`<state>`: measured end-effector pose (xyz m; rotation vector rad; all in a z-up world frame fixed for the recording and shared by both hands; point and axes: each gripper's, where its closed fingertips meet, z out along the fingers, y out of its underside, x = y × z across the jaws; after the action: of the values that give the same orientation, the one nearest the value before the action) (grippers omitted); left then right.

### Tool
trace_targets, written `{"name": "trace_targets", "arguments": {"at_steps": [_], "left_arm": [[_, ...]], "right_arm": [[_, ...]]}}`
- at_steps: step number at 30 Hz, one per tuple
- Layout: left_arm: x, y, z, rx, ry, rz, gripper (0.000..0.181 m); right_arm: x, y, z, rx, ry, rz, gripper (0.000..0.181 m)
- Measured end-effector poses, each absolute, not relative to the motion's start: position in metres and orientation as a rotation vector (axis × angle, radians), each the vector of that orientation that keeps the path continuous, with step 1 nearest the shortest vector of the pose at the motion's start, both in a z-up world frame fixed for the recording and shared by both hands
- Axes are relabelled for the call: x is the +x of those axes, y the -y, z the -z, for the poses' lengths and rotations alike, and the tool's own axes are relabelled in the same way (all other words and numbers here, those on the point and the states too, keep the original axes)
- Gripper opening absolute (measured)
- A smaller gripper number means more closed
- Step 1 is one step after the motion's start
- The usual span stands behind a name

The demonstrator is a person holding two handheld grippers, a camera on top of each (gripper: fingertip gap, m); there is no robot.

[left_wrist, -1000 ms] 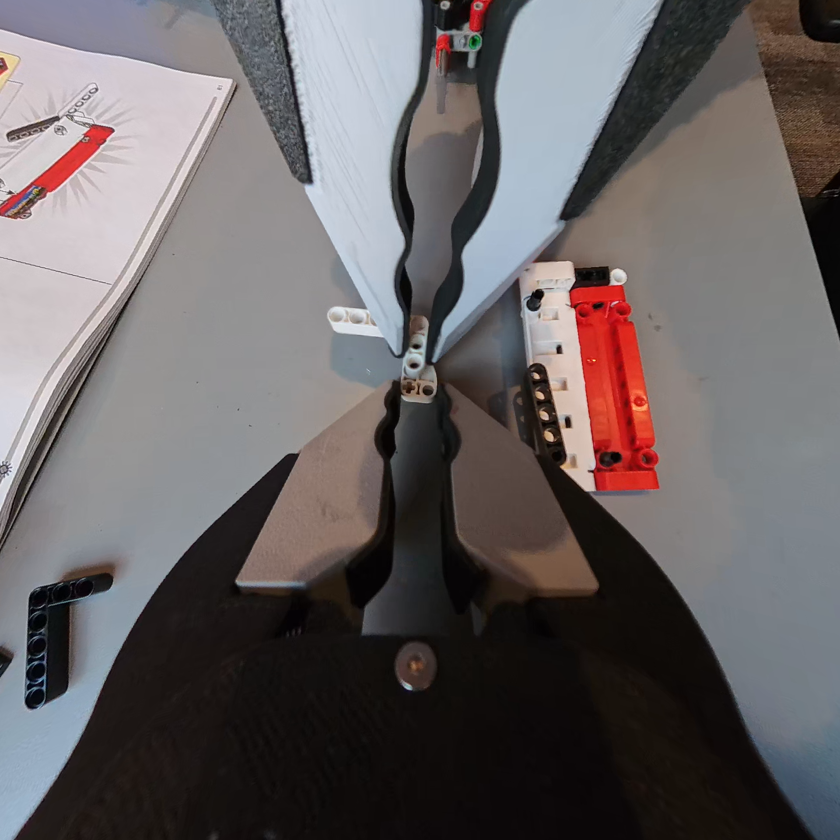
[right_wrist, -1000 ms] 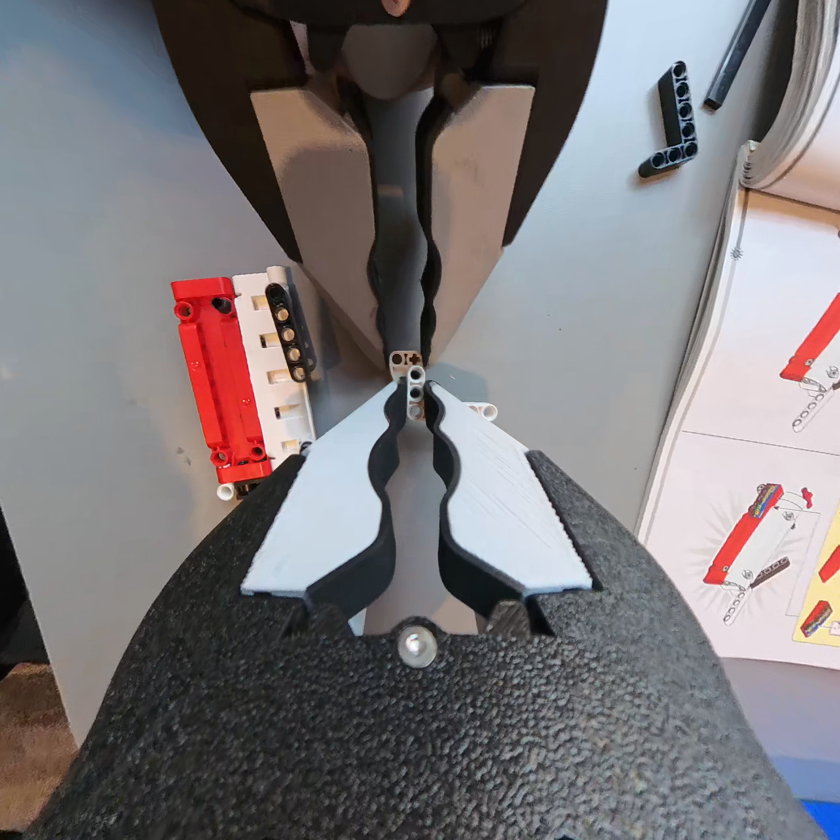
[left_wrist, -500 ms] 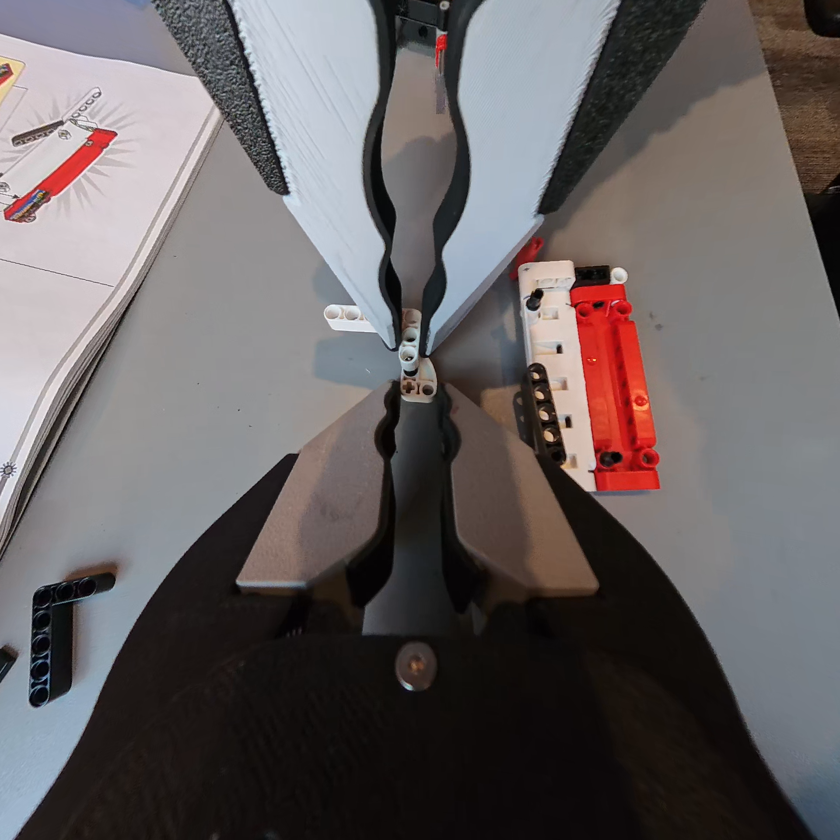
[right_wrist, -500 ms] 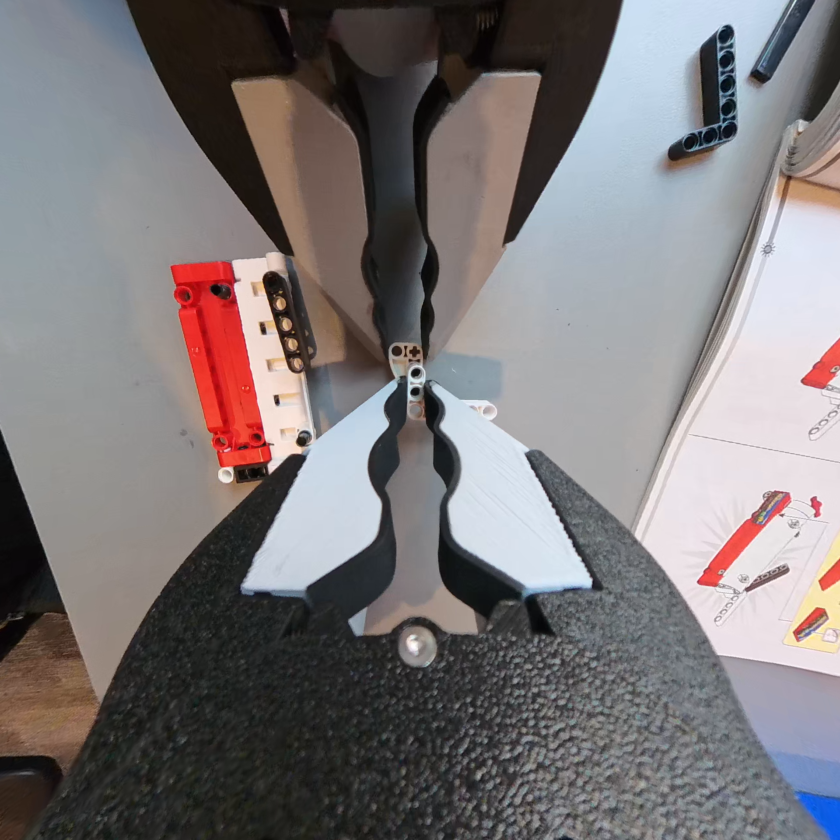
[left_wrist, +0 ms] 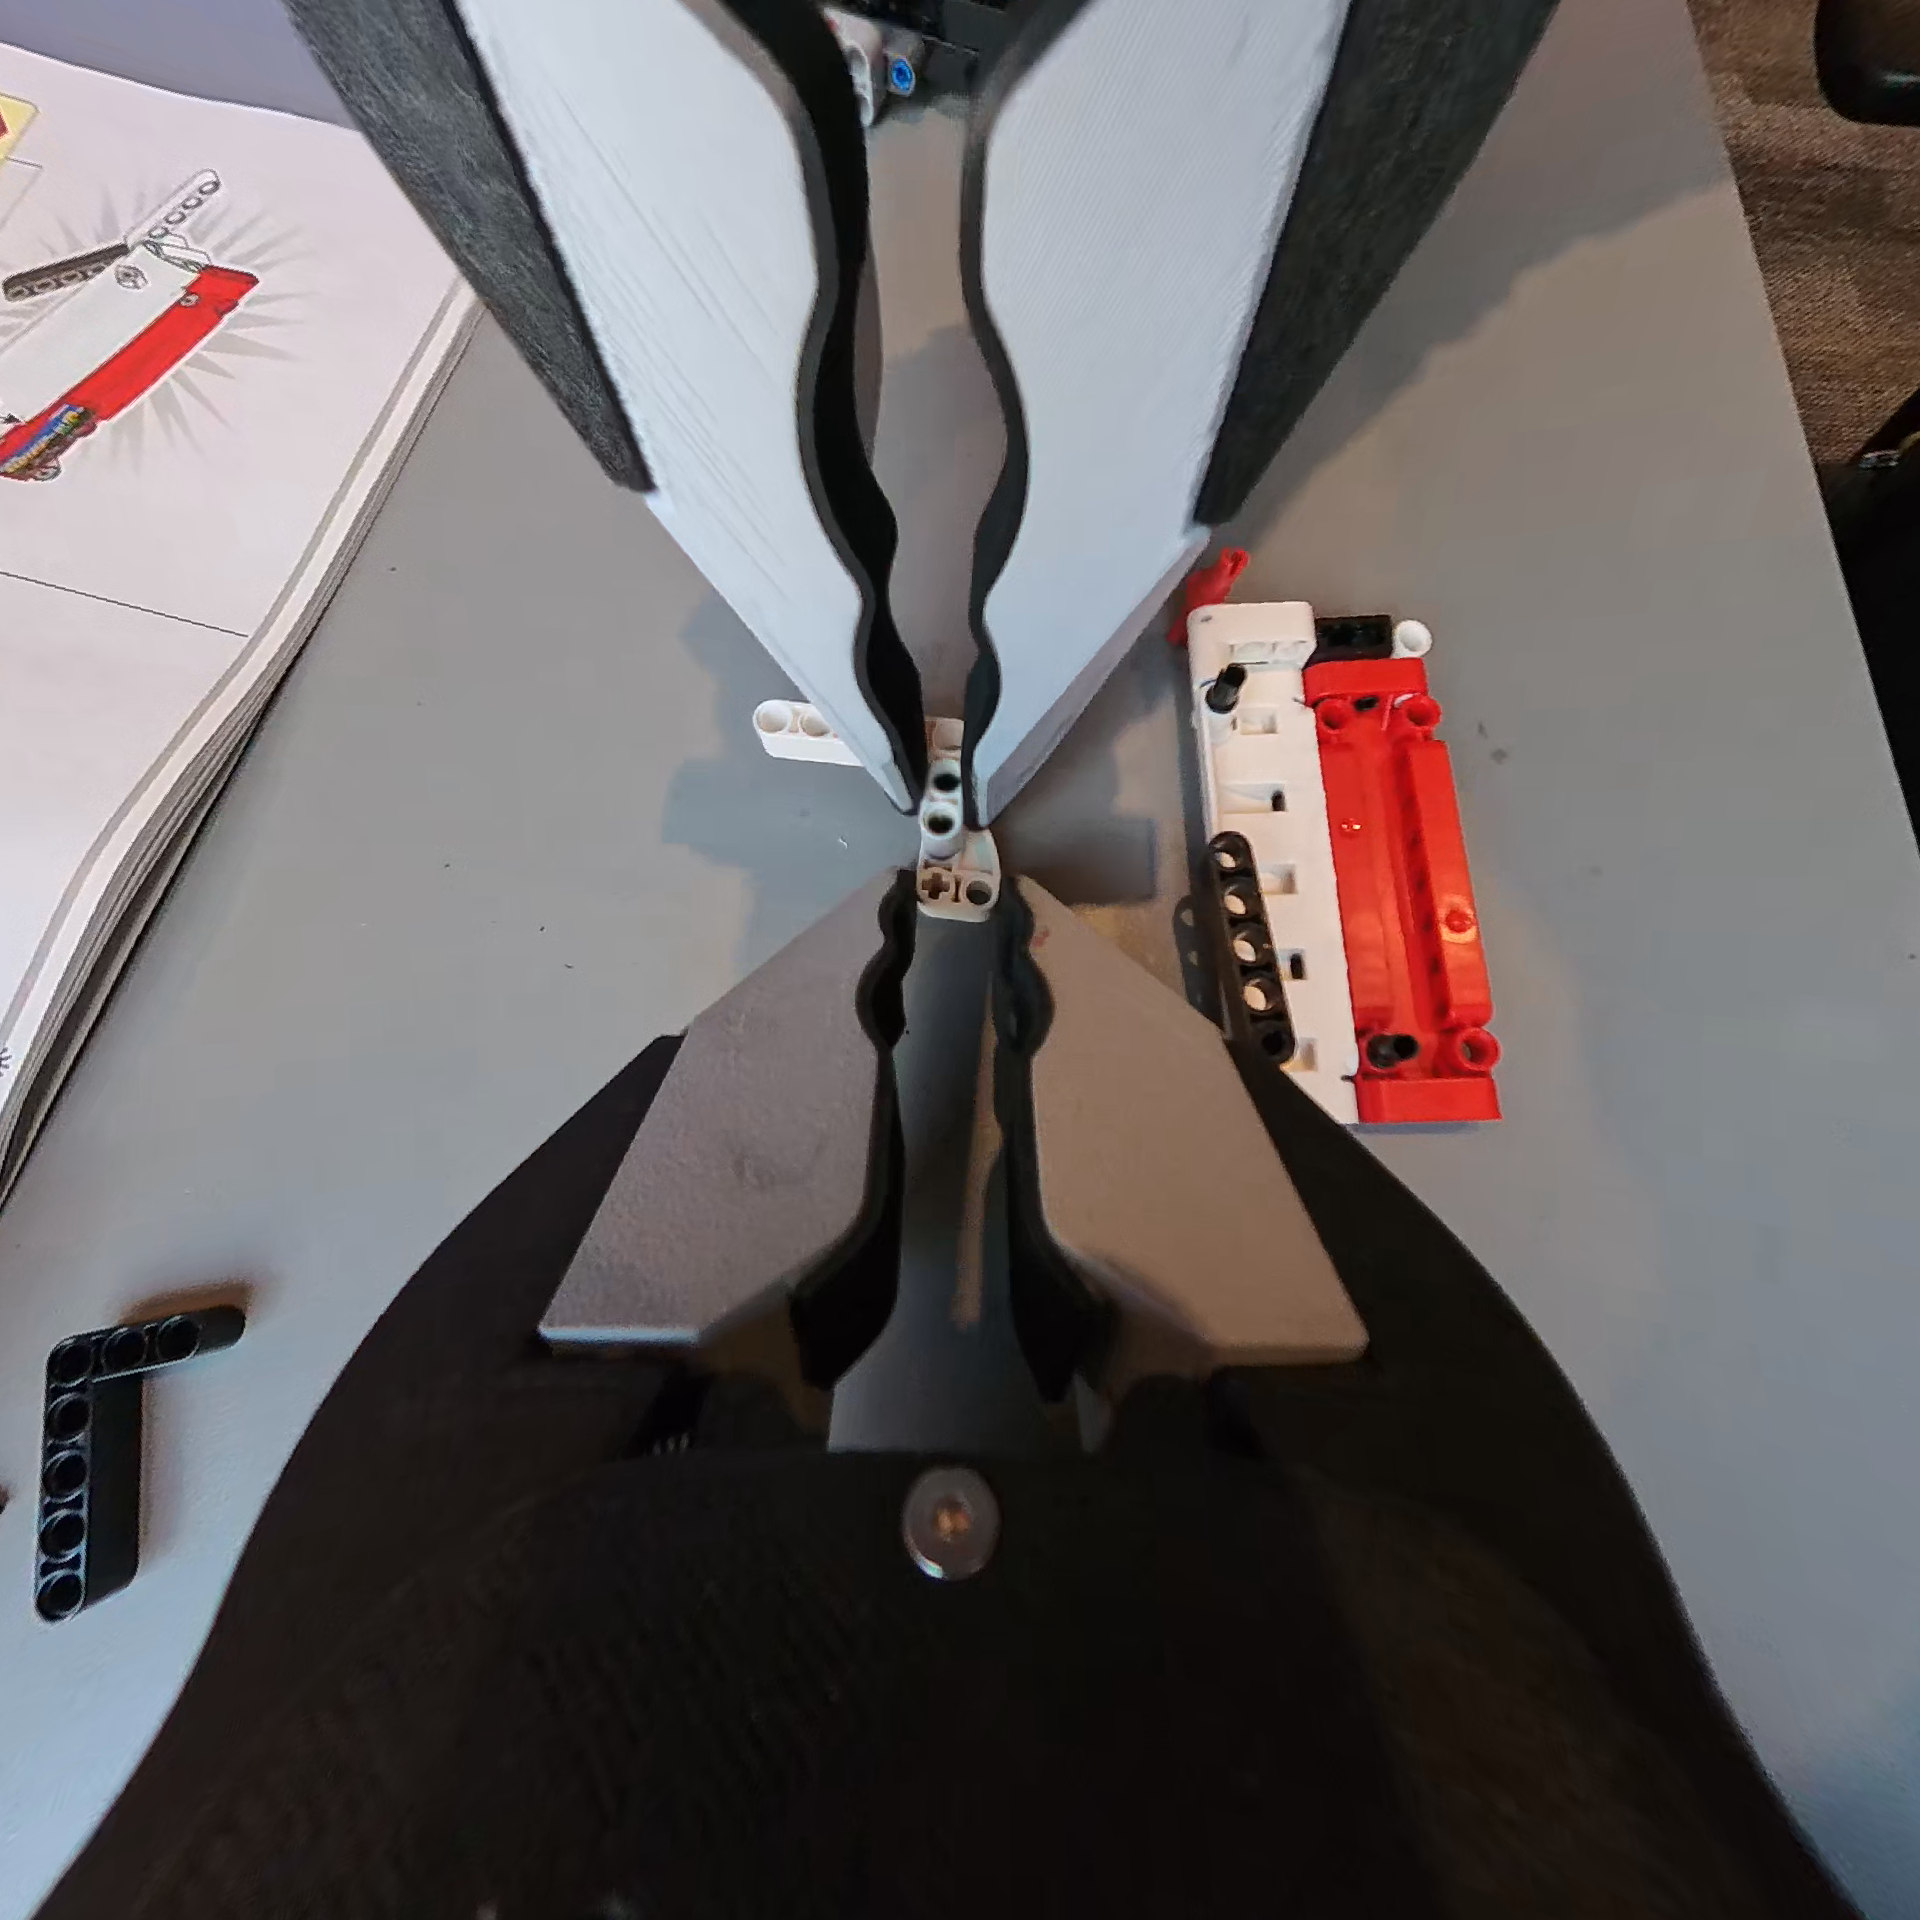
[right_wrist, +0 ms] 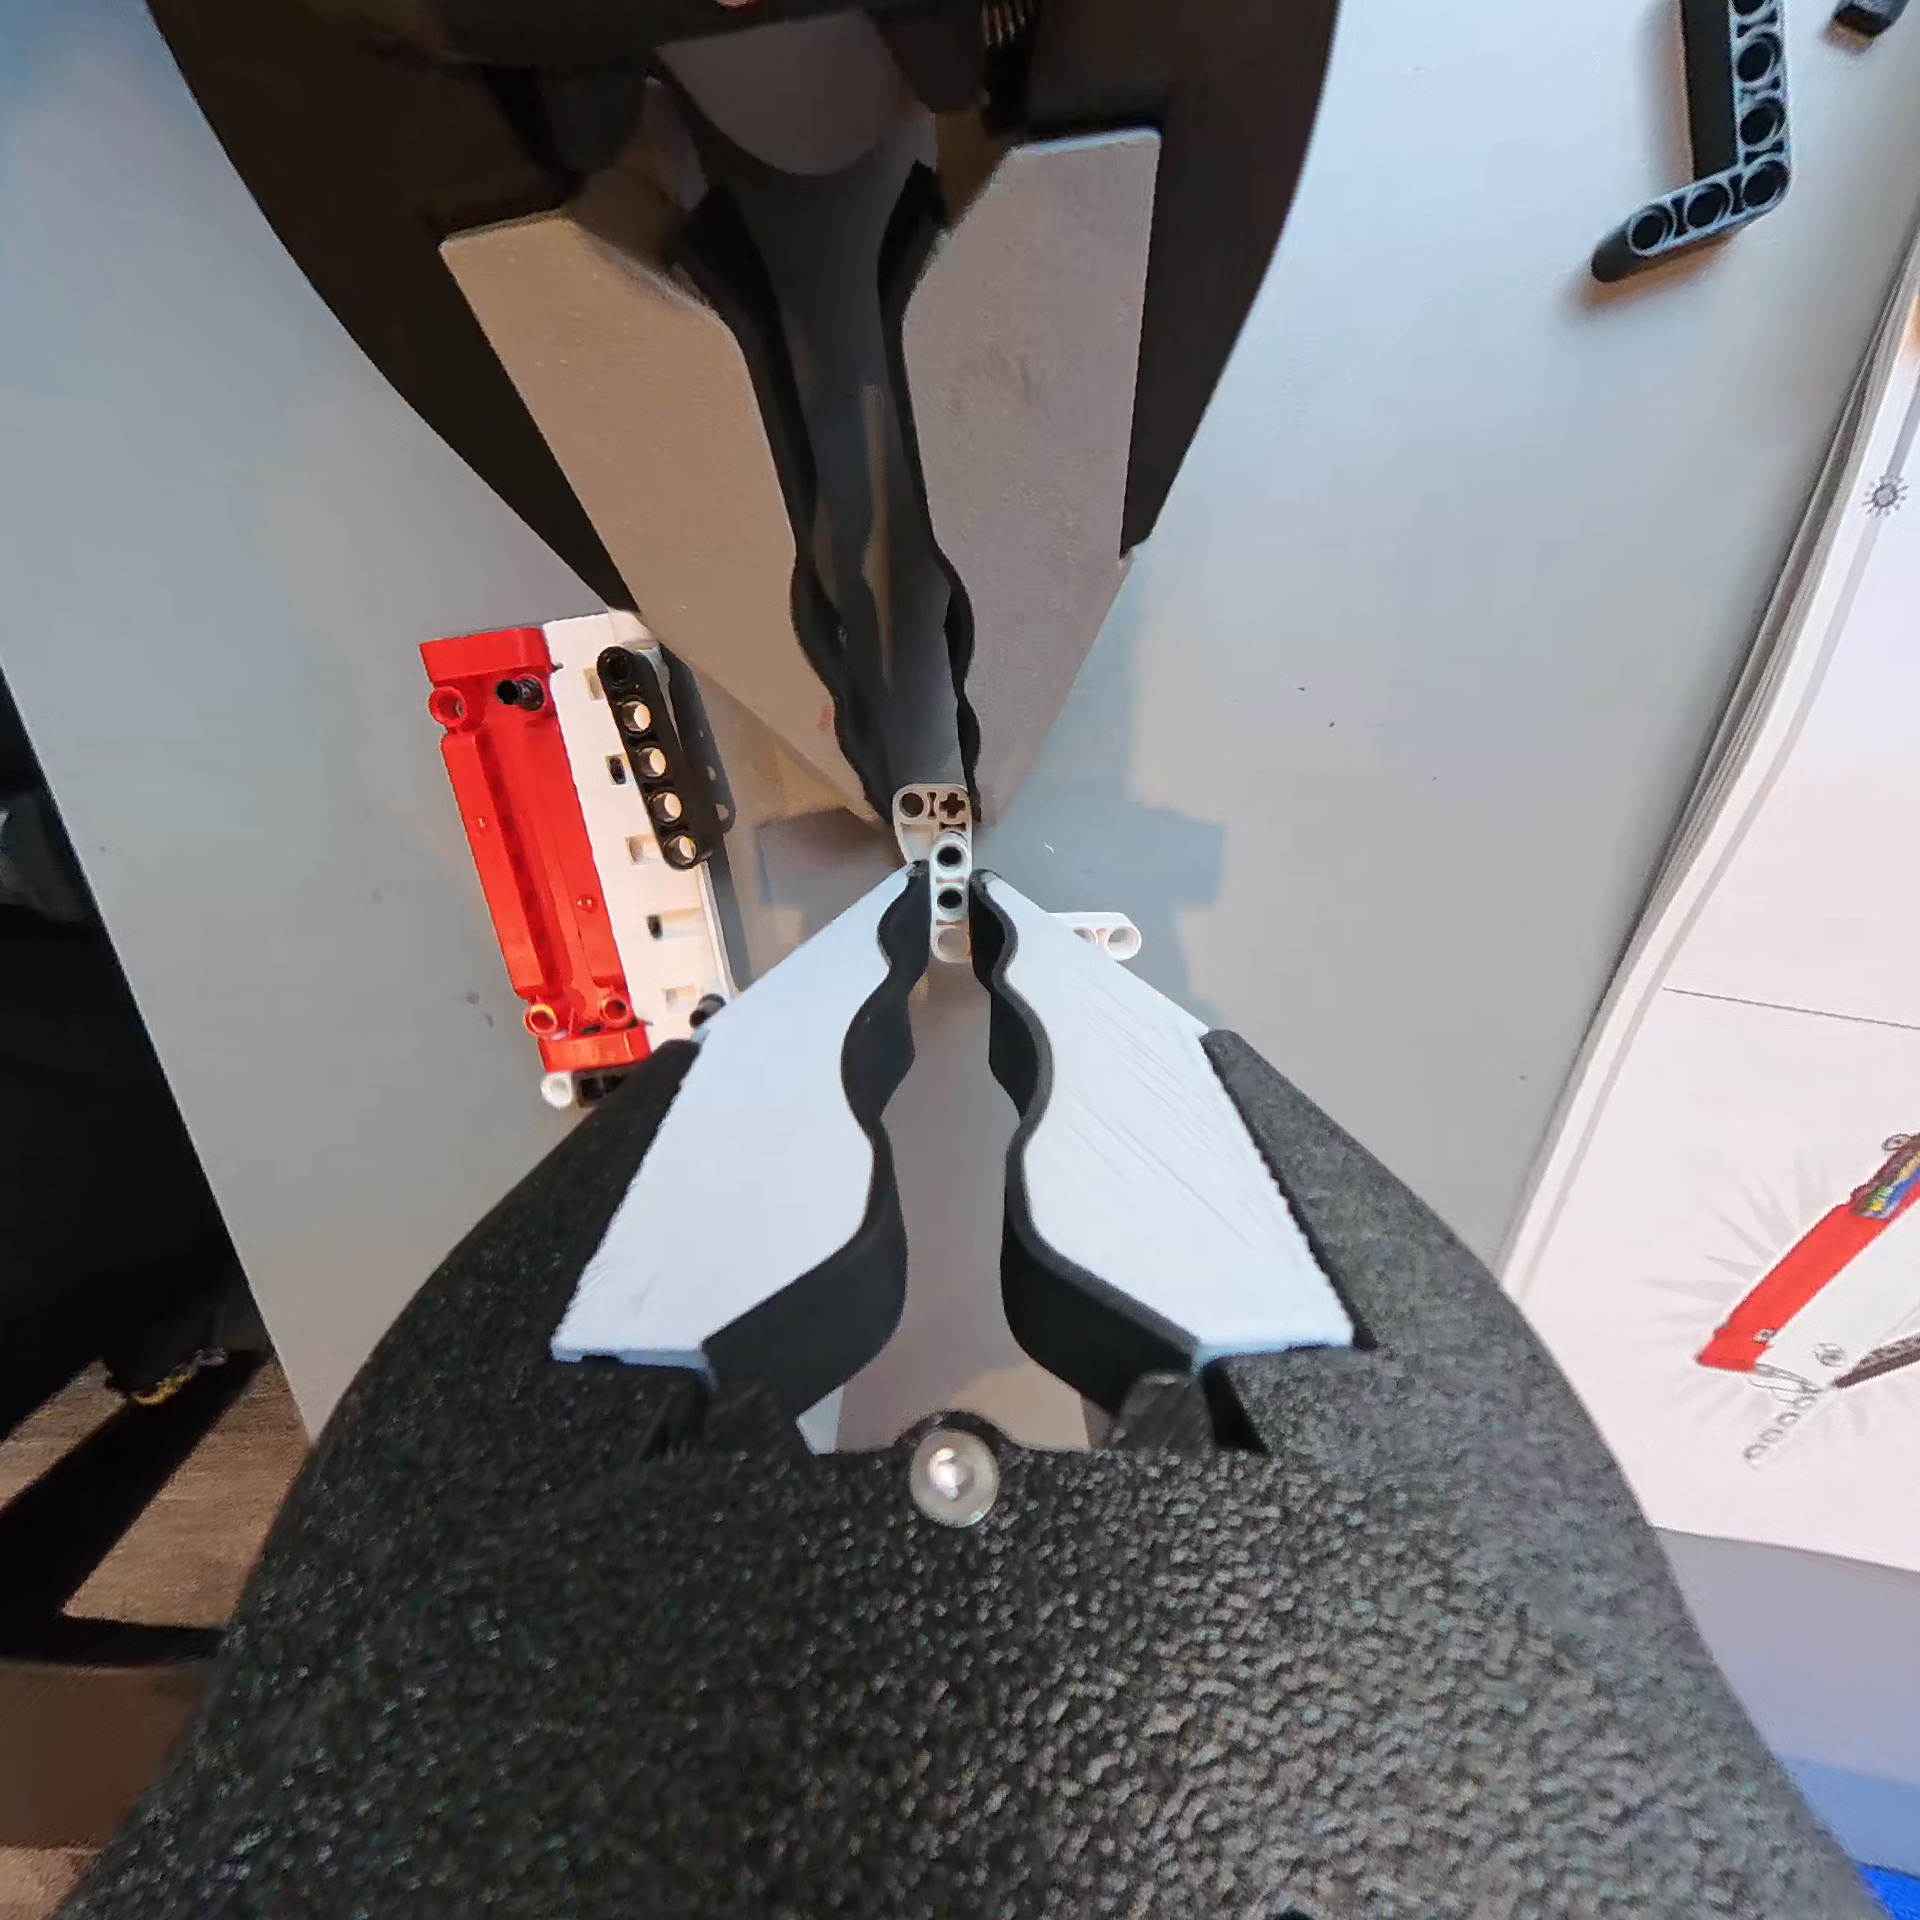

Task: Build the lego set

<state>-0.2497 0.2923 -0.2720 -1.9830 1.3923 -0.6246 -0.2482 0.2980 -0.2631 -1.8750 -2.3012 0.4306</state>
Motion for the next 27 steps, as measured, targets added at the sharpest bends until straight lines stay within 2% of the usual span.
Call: {"name": "trace_targets", "arguments": {"at_steps": [10, 13, 16, 27], "left_arm": [[-0.250, -0.293, 0.272, -1.991, -1.372, 0.610, 0.013], [-0.250, -0.293, 0.273, -1.999, -1.364, 0.617, 0.013], [-0.250, -0.293, 0.273, -2.001, -1.362, 0.621, 0.012], [-0.266, -0.322, 0.272, -2.120, -1.106, 0.509, 0.012]], "right_arm": [[-0.249, -0.298, 0.267, -1.816, 2.224, -0.475, 0.008], [-0.245, -0.301, 0.255, -1.794, 2.142, -0.543, 0.021], [-0.232, -0.314, 0.241, -1.811, 2.020, -0.542, 0.024], [-0.237, -0.326, 0.227, -1.834, 1.570, -0.569, 0.023]]}}
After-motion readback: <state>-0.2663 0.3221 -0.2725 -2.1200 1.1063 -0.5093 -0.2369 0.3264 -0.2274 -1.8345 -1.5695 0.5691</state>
